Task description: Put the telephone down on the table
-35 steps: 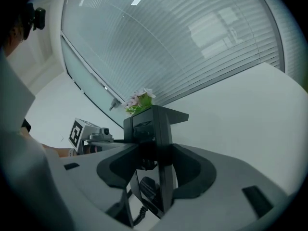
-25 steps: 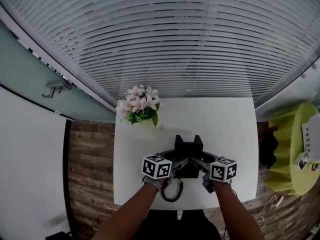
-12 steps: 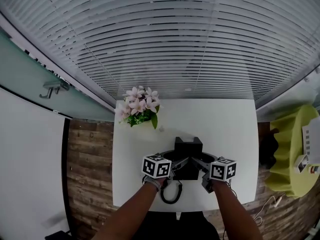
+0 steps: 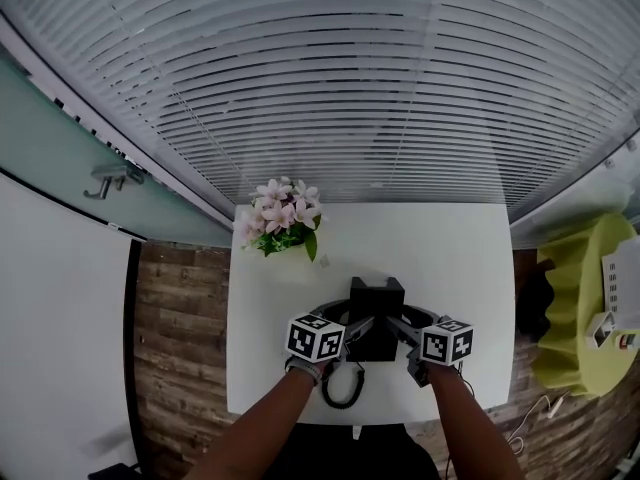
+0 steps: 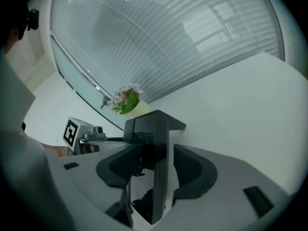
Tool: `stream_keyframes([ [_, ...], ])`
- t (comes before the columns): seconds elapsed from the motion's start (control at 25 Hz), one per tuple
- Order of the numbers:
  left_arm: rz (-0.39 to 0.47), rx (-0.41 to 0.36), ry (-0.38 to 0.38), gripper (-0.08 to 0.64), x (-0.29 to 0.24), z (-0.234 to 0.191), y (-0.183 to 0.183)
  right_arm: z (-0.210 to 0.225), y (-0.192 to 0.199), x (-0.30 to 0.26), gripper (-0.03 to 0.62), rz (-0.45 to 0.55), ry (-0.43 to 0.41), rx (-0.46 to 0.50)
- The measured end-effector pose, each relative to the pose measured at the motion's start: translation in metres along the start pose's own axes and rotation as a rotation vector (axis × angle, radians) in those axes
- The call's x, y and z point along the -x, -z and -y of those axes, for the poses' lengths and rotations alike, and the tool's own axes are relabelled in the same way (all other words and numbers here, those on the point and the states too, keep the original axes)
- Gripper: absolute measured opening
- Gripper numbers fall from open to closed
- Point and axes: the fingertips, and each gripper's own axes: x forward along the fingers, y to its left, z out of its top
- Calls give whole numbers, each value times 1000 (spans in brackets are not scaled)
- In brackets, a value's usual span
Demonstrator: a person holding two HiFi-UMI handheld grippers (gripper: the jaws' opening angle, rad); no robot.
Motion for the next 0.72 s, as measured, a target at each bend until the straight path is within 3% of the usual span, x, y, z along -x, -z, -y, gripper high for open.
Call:
stream_keyframes([
  [0.2, 83, -64, -57, 281, 38, 6, -17, -9, -20, 31, 230, 83, 66, 121],
  [0.36, 189, -195, -61, 278, 76, 46, -44, -44, -37, 59, 221, 182, 65, 276],
  [0.4, 223, -231, -55, 257, 87, 60, -53, -56, -42, 67, 199, 210, 52, 307],
  [0.56, 347, -396, -32, 49, 128, 129, -79, -114, -62, 109, 109, 320, -24, 409],
  [0.72, 438, -514, -49, 9, 159, 174, -101, -173, -91, 143, 37, 437, -102, 542],
])
